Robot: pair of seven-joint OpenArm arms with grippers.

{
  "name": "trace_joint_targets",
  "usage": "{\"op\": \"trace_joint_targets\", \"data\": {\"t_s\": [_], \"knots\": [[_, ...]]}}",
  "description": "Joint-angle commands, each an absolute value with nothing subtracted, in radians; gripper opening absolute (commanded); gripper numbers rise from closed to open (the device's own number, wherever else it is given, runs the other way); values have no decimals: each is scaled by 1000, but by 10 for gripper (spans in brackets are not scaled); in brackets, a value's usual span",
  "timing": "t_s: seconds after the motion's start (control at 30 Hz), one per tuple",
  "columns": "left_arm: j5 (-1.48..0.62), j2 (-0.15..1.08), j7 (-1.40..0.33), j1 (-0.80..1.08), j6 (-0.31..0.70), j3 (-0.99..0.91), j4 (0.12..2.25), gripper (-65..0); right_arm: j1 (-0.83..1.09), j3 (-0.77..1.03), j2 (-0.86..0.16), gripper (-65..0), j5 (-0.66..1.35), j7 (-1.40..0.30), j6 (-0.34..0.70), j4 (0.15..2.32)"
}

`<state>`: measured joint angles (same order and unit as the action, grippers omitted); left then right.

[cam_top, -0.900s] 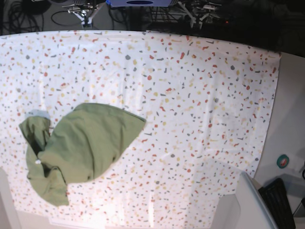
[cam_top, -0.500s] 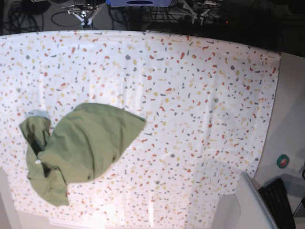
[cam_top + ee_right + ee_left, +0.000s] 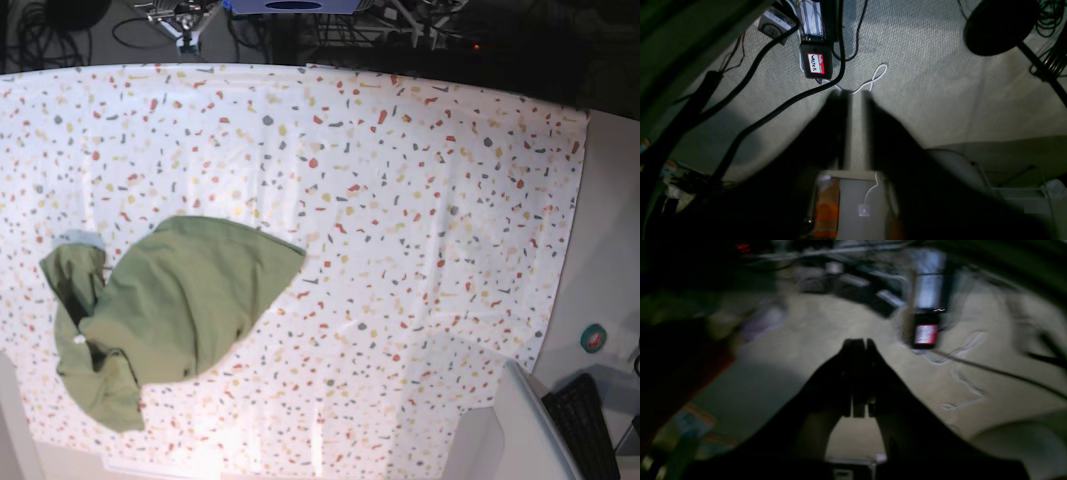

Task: Layout the t-shirt on the table in an organized manner, then fold the t-shirt properly

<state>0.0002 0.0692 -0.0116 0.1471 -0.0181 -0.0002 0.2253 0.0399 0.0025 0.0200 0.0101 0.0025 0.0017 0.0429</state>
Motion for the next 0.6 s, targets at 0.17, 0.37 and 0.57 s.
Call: {"op": "trace_joint_targets", "data": {"t_s": [0.17,0.37,0.57], "knots": [[1,53,-1,148,-7,-1,231,-645,93,-2,16,-233,5,27,7,76],[1,56,-1,148,-7,-1,231,-645,117,2,7,-650,7,42,7,107],[1,56,-1,147,-7,-2,231,-615,120,4,5,-650,7,42,5,110]]}}
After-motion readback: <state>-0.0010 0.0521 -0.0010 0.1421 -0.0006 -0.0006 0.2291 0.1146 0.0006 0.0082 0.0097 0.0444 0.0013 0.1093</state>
